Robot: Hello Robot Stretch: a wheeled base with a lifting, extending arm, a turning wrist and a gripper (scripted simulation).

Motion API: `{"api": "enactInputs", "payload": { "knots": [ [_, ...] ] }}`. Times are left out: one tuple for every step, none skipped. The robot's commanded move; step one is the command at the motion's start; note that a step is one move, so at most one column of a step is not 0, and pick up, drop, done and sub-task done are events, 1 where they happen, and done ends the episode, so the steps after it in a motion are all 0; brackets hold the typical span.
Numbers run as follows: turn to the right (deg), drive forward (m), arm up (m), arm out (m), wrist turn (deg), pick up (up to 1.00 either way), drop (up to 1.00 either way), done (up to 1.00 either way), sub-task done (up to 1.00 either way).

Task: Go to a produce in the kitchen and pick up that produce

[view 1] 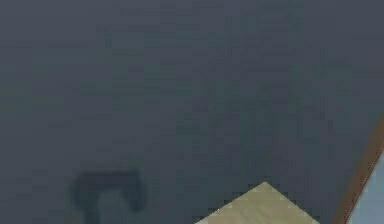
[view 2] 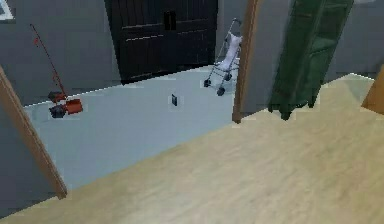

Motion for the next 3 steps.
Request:
{"api": "enactInputs", "payload": {
  "knots": [
    [21.0, 0.00, 0.00, 0.00, 0.0, 0.00, 0.00, 0.00, 0.00],
    [0.0, 0.05, 0.00, 0.00, 0.0, 0.00, 0.00, 0.00, 0.00],
    [45.0, 0.00, 0.00, 0.00, 0.0, 0.00, 0.00, 0.00, 0.00]
  ]
}}
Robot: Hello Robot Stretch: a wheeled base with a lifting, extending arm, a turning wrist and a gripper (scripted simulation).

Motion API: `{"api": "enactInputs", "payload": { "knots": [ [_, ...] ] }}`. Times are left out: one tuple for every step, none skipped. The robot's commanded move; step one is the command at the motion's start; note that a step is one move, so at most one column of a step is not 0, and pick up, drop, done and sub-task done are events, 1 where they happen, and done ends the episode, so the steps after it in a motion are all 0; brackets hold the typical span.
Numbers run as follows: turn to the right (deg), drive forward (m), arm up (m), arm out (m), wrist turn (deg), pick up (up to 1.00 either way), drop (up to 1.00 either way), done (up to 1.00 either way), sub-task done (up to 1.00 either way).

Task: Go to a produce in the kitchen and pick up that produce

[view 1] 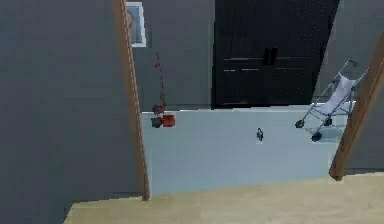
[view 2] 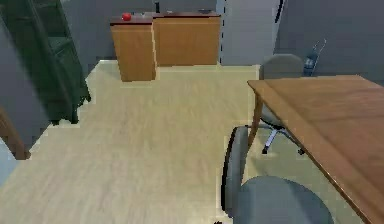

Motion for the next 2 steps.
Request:
{"api": "enactInputs", "payload": {
  "knots": [
    [45.0, 0.00, 0.00, 0.00, 0.0, 0.00, 0.00, 0.00, 0.00],
    [36.0, 0.00, 0.00, 0.00, 0.0, 0.00, 0.00, 0.00, 0.00]
  ]
}}
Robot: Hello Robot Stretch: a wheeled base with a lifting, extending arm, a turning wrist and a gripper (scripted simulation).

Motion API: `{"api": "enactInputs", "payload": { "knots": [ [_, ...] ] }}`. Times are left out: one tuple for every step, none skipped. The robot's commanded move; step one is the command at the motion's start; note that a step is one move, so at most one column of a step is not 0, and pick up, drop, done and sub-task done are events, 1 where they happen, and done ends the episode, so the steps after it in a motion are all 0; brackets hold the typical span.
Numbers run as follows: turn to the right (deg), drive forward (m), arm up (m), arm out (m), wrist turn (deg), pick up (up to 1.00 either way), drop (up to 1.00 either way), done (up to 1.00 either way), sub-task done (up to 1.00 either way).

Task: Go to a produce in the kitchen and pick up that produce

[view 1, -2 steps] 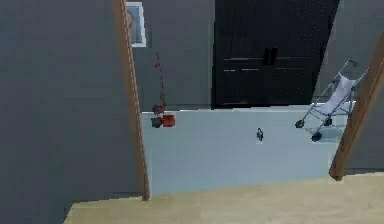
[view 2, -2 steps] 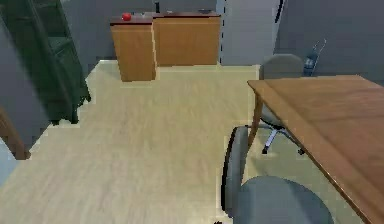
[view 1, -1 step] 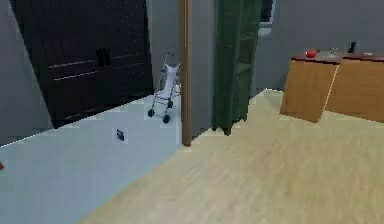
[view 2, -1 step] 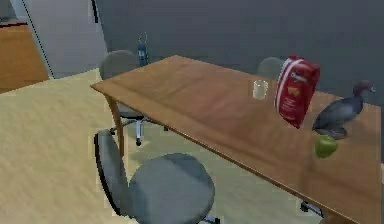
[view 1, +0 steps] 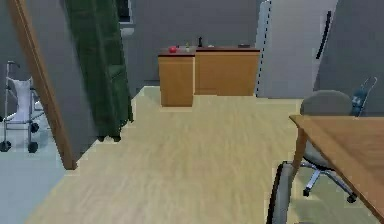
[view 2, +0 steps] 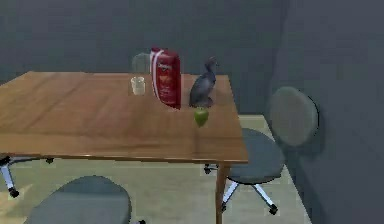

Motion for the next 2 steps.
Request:
{"api": "enactInputs", "payload": {
  "knots": [
    [45.0, 0.00, 0.00, 0.00, 0.0, 0.00, 0.00, 0.00, 0.00],
    [45.0, 0.00, 0.00, 0.00, 0.0, 0.00, 0.00, 0.00, 0.00]
  ]
}}
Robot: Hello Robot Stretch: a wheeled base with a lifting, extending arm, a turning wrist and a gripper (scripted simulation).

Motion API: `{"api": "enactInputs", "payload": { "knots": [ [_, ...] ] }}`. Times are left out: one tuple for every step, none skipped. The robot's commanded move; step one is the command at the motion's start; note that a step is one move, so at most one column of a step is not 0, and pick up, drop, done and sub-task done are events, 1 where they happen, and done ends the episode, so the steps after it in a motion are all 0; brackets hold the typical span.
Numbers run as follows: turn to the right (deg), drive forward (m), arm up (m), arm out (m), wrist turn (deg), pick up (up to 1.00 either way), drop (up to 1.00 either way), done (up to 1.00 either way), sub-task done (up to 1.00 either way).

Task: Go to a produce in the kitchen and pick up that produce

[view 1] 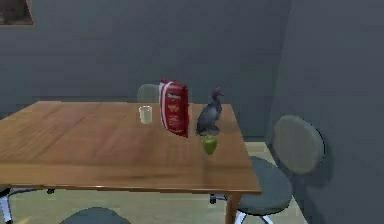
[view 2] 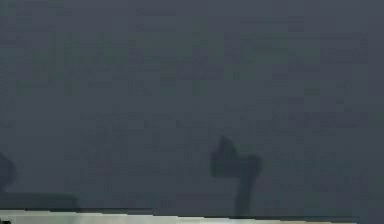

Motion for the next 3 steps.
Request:
{"api": "enactInputs", "payload": {
  "knots": [
    [30.0, 0.00, 0.00, 0.00, 0.0, 0.00, 0.00, 0.00, 0.00],
    [0.0, 0.40, 0.00, 0.00, 0.0, 0.00, 0.00, 0.00, 0.00],
    [-45.0, 0.00, 0.00, 0.00, 0.0, 0.00, 0.00, 0.00, 0.00]
  ]
}}
